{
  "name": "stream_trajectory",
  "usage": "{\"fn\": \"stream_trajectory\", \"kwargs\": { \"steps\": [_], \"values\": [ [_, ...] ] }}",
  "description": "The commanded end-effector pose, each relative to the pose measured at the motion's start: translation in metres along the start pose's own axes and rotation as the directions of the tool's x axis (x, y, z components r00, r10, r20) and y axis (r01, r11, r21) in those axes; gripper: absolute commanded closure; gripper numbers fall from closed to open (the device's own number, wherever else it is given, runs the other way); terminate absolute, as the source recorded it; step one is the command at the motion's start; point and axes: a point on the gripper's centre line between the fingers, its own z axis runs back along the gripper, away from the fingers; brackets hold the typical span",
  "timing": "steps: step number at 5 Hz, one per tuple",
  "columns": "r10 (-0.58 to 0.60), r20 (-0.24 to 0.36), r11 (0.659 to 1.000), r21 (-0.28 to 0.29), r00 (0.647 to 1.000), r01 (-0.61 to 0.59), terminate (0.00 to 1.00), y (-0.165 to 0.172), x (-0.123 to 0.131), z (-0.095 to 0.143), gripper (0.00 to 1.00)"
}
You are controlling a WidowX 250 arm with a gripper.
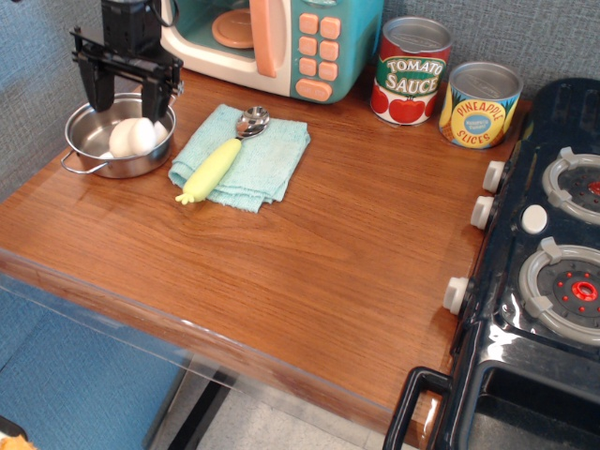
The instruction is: Remove the mushroom from the silver pot.
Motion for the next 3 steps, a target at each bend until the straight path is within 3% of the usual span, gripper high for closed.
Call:
{"fn": "stream_trajectory", "kwargs": {
  "steps": [1, 2, 3],
  "values": [
    [0.067, -0.046, 0.997, 0.029, 0.997, -0.066, 0.0, 0.02, 0.01, -0.011, 0.0],
    [0.075, -0.051, 0.997, 0.023, 0.996, -0.073, 0.0, 0.022, 0.011, -0.016, 1.0],
    [0.064, 0.001, 0.998, 0.022, 0.998, -0.064, 0.0, 0.023, 0.012, 0.001, 1.0]
  ]
}}
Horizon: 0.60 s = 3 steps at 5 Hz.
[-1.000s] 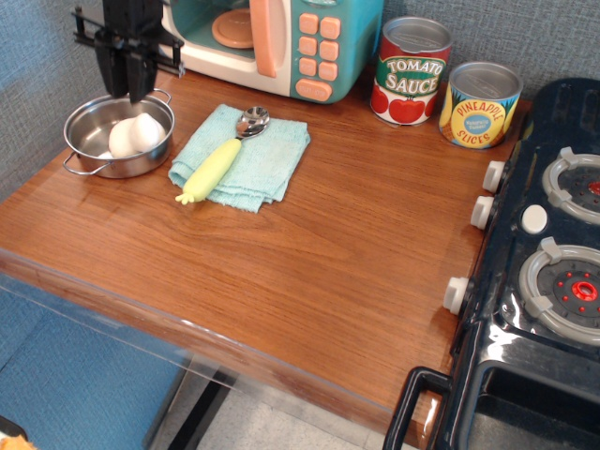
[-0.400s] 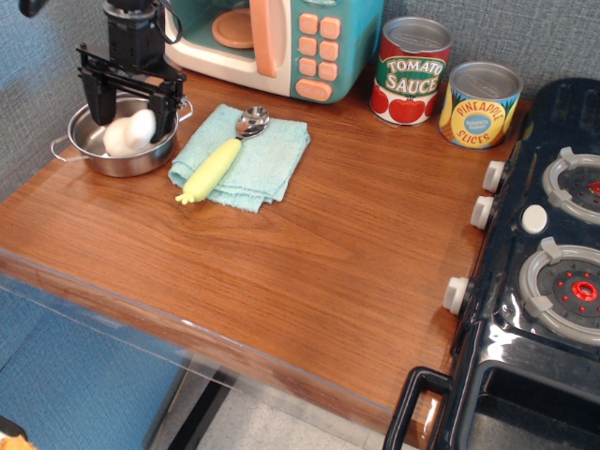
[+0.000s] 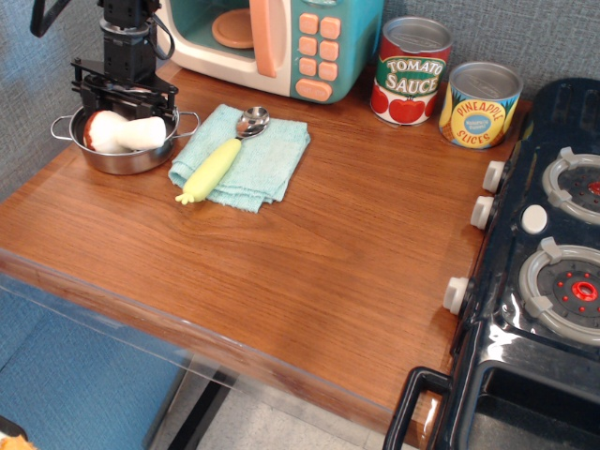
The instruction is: Remove the mushroom from the silver pot.
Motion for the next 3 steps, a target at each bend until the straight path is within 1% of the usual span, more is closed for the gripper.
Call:
{"fn": "stream_trajectory", "kwargs": {
  "steps": [1, 2, 3],
  "values": [
    [0.026, 0.142, 1.0, 0.012, 0.99, -0.028, 0.0, 0.013, -0.005, 0.048, 1.0],
    [0.041, 0.168, 0.999, 0.028, 0.985, -0.046, 0.0, 0.015, -0.008, 0.064, 1.0],
    [0.047, 0.22, 0.998, 0.025, 0.974, -0.054, 0.0, 0.008, -0.009, 0.086, 1.0]
  ]
}}
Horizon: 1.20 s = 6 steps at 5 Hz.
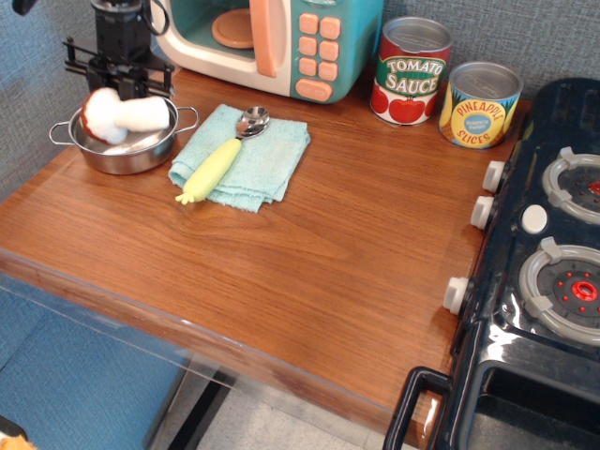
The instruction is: Remove the mushroom from the silver pot.
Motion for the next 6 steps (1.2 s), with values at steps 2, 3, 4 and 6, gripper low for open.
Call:
{"fn": "stream_trajectory", "kwargs": {
  "steps": [2, 3, 4, 6],
  "values": [
    [-0.173, 0.247, 0.984, -0.004, 0.953, 0.18, 0.0, -0.087, 0.007, 0.102, 1.0],
    [-0.274, 0.257, 0.959, 0.006, 0.927, 0.282, 0.0, -0.139, 0.004, 0.105, 1.0],
    [-0.332, 0.245, 0.941, 0.019, 0.911, 0.338, 0.0, -0.178, 0.002, 0.102, 1.0],
    [-0.354, 0.22, 0.93, -0.02, 0.909, 0.367, 1.0, -0.2, 0.008, 0.092, 0.0]
  ]
}}
